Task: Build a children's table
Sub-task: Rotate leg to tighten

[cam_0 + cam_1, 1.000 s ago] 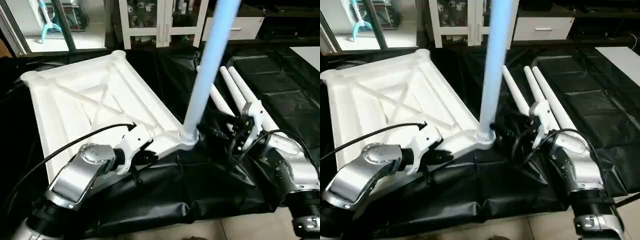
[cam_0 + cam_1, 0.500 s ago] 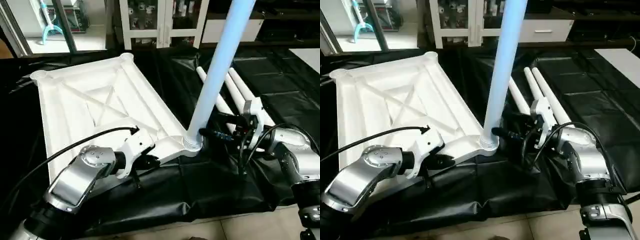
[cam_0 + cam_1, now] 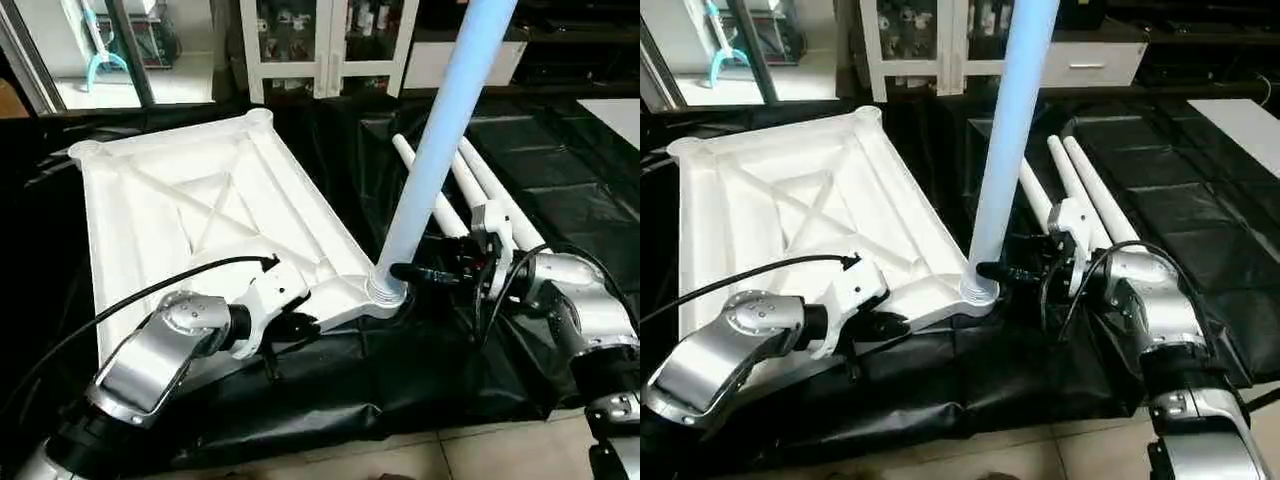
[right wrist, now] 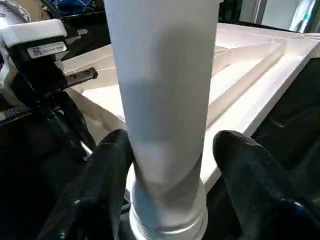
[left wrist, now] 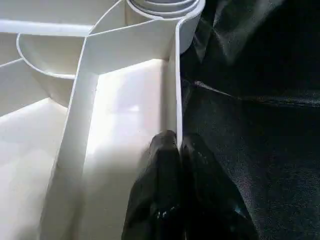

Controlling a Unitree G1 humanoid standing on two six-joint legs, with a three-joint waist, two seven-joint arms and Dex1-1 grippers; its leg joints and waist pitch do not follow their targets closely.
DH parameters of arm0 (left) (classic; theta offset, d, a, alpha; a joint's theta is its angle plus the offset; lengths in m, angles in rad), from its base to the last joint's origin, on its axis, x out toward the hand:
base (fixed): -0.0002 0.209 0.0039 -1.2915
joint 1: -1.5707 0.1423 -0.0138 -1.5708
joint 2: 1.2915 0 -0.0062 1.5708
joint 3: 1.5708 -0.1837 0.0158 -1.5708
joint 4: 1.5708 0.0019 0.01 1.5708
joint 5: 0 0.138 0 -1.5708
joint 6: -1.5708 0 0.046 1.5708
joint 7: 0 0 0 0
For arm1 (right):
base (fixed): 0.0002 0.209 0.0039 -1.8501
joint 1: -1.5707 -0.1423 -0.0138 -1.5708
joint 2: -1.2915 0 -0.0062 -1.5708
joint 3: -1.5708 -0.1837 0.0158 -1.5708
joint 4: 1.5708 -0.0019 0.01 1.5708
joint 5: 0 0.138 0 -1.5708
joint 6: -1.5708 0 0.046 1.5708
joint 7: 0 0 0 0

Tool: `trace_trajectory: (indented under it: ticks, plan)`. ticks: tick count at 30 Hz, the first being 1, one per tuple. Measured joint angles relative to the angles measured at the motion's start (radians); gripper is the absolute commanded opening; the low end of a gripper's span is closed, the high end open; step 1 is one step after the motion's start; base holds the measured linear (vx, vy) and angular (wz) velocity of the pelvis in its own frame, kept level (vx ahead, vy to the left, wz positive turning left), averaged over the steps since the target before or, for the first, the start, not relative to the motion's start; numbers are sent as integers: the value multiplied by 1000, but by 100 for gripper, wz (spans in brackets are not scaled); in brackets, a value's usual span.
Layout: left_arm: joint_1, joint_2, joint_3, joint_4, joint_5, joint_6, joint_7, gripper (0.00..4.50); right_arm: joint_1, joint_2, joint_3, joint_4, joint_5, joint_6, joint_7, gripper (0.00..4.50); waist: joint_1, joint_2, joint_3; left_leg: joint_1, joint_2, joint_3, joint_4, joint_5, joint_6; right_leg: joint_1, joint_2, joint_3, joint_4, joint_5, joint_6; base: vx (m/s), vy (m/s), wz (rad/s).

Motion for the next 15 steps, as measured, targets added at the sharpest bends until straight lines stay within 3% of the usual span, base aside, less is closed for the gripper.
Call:
trace_trajectory:
  ticks: [7, 15]
  plan:
    - [-1, 3, -1, 0, 0, 0, 0, 0, -21, 4, 6, 42, -4, -6, 33, 195, -2, -1, 0, 0, 0, 0, 2, 0, 0, 0, 0, 0, 2, 0, 0, 0, 0, 0]
    - [-1, 4, -1, 0, 0, 0, 0, 0, -26, 14, 5, 54, -8, -11, 34, 186, -3, -2, -1, 0, 1, 0, 2, 0, 0, 0, 0, 0, 3, 0, 0, 0, 0, 0]
